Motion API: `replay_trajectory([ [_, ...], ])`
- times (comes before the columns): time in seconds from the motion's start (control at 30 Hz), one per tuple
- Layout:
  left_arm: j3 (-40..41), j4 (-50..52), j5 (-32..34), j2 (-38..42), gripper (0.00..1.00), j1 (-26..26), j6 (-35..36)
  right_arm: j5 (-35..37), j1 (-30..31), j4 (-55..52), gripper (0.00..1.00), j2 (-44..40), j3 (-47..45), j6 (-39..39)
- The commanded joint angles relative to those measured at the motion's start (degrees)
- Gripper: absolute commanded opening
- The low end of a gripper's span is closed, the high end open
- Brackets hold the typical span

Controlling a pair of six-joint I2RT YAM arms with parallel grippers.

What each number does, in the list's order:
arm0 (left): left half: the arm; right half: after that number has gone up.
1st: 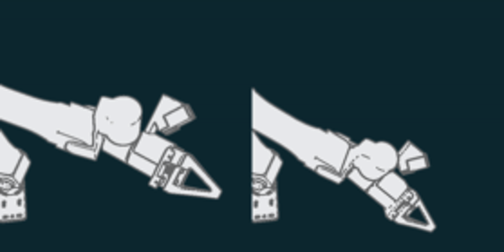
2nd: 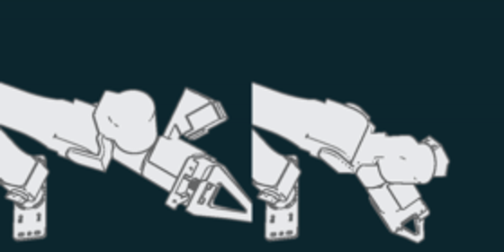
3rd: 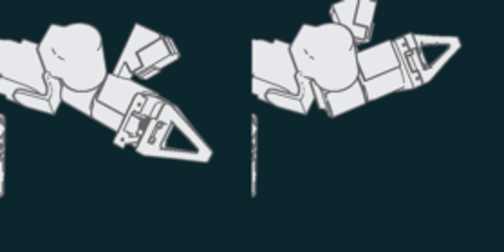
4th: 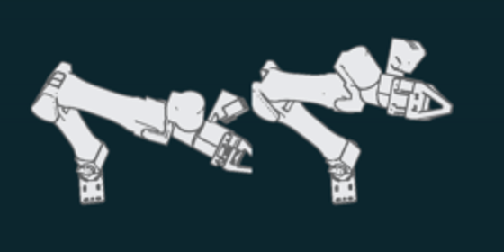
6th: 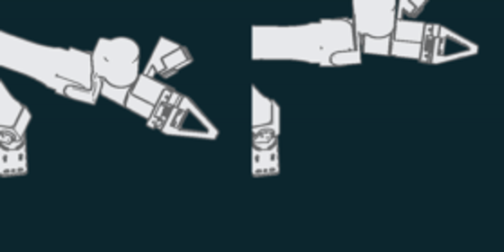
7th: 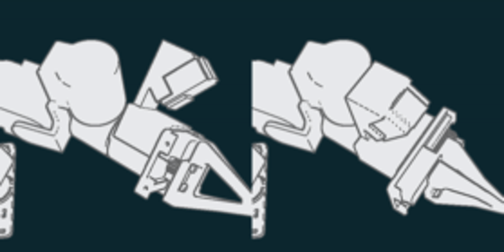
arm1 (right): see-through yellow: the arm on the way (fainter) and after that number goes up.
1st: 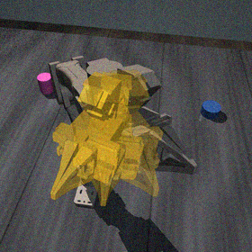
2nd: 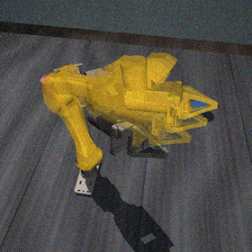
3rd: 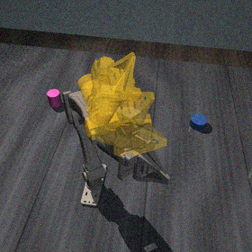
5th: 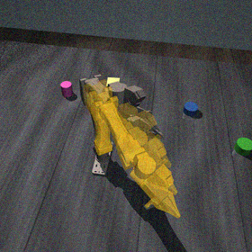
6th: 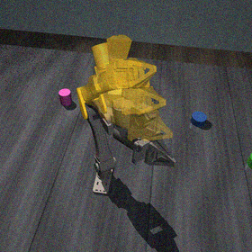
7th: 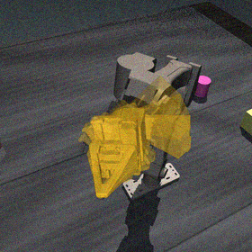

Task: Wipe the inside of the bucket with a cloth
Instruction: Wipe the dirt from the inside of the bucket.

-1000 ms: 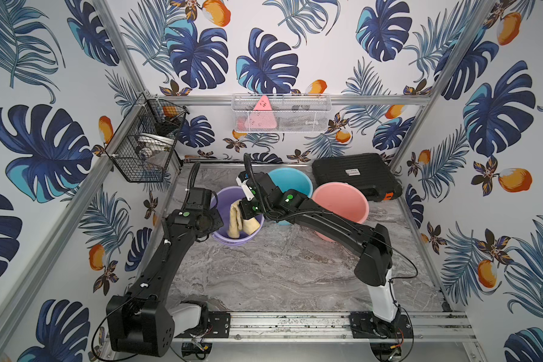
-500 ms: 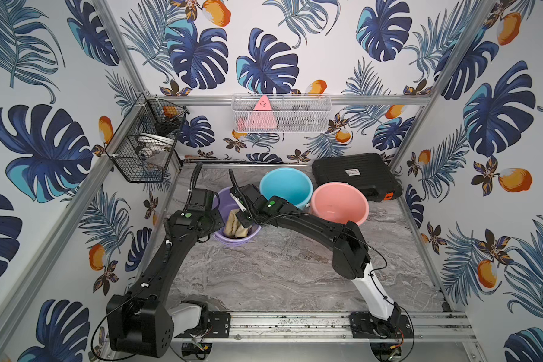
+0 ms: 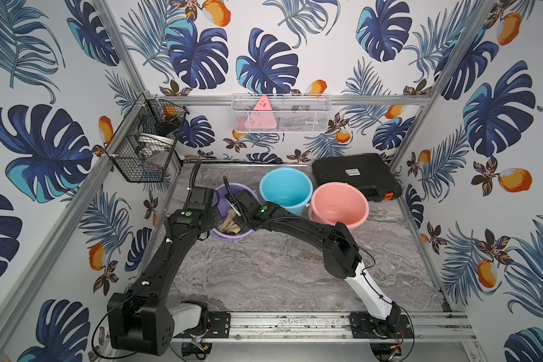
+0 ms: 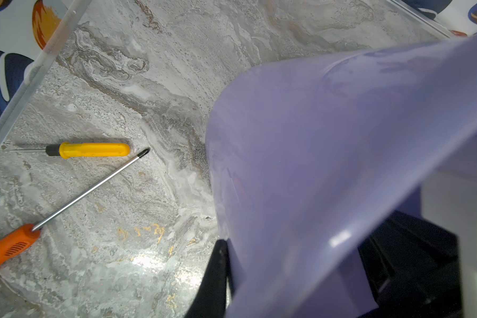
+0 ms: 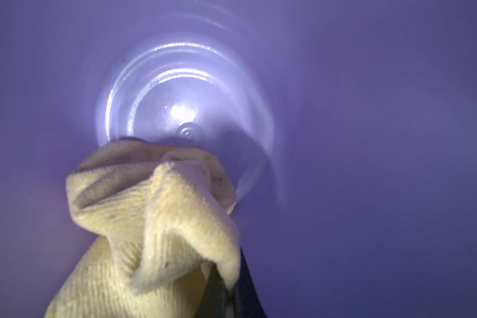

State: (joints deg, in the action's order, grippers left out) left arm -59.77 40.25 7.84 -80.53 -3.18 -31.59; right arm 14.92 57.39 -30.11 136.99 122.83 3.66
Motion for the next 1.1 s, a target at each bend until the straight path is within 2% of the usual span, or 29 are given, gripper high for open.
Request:
replay_trajectory([
  [0.0,1.1,3.2,-9.3,-1.4,0.0,-0.1,-0.2,-6.7,0.4,-1.6,0.0,1.3,0.6,-0.4],
  [0.27,2.3,3.5,-9.3,-1.8,0.0,-0.1,0.5,-13.1,0.9,1.5,0.0,-0.6,-1.6,-0.1],
  [0.37,2.4,3.6,-9.9,-1.6,0.0,-0.1,0.5,-12.3,0.9,1.3,0.0,-0.1,-0.5,-0.6],
  [0.47,2.4,4.3,-9.9,-0.8,0.0,-0.1,0.5,-5.5,0.8,0.2,0.0,1.8,2.3,-0.7],
  [0.6,1.8,6.3,-9.1,0.8,0.0,-0.1,0.8,9.4,0.7,1.6,0.0,3.9,4.1,-0.4],
  [0.73,2.0,7.1,-9.9,2.7,0.0,-0.1,0.4,19.3,0.6,2.1,0.0,7.6,7.4,1.6],
  [0.93,2.9,8.1,-11.8,4.0,0.0,-0.1,0.8,24.3,0.4,0.0,0.0,13.0,12.9,1.4],
  [1.07,3.7,8.1,-13.0,5.0,0.0,-0.1,1.1,24.7,0.4,-1.7,0.0,16.0,14.9,0.3],
])
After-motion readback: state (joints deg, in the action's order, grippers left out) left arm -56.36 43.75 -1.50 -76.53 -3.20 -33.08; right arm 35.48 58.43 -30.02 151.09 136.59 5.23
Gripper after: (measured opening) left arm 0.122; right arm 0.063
